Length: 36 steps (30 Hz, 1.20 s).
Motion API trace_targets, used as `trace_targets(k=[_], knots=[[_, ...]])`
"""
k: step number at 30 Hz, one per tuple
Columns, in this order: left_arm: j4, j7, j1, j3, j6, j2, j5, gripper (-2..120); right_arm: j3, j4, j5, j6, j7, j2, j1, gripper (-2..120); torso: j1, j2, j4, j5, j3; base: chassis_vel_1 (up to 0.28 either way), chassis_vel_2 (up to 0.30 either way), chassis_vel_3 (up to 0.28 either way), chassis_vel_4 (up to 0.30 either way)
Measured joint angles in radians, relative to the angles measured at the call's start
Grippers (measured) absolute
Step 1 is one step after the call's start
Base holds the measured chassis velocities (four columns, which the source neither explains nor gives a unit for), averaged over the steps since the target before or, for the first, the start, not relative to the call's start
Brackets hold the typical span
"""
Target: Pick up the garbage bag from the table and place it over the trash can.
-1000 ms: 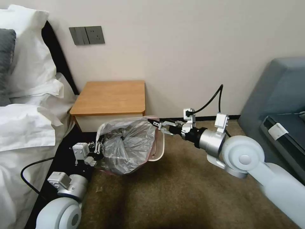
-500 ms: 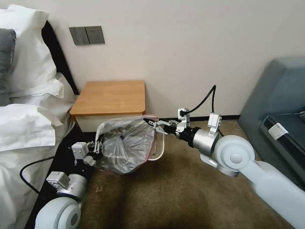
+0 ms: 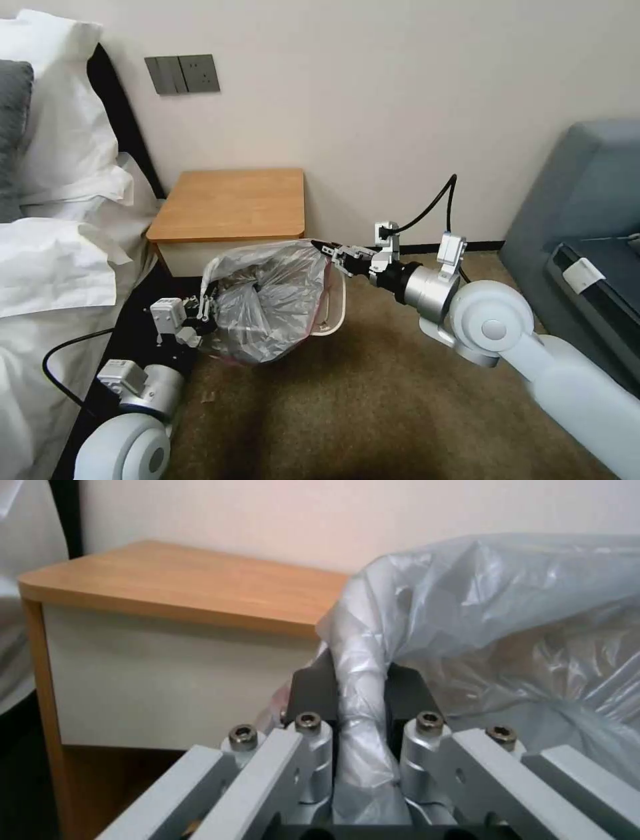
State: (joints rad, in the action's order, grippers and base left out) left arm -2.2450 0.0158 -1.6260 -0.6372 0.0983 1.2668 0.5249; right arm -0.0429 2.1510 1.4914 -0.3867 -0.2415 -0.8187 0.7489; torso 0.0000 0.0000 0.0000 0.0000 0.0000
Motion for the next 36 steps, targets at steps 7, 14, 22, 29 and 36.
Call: trace_targets(k=[7,14,22,29,36], knots=[[0.000,0.001,0.002,0.003,0.000,0.001,0.000,9,0.003,-0.003,0.007,0.001,-0.001,0.014,-0.014,0,0.000,0.000,-0.0001,0.0000,0.000,0.000,0.000,0.000,0.000],[0.000,0.013,-0.001,0.003,0.000,0.004,0.001,9,-0.012,-0.035,0.017,-0.006,0.003,0.035,-0.062,0,0.000,0.000,0.0000,0.0000,0.000,0.000,0.000,0.000,0.000],[-0.008,0.019,-0.003,-0.007,-0.001,0.009,0.029,9,-0.069,-0.082,0.043,-0.046,0.047,0.109,-0.115,0,0.000,0.000,0.0000,0.0002,0.000,0.000,0.000,0.000,0.000],[-0.008,0.040,0.002,-0.017,-0.006,0.012,0.069,9,-0.074,-0.115,0.079,-0.085,0.070,0.145,-0.113,0,0.000,0.000,0.0000,0.0001,0.000,0.000,0.000,0.000,0.000],[0.006,0.045,0.009,-0.022,-0.017,0.014,0.072,9,-0.001,-0.105,0.091,-0.099,0.050,0.149,-0.067,10,0.000,0.000,0.0000,-0.0001,0.000,0.000,0.000,0.000,0.000]])
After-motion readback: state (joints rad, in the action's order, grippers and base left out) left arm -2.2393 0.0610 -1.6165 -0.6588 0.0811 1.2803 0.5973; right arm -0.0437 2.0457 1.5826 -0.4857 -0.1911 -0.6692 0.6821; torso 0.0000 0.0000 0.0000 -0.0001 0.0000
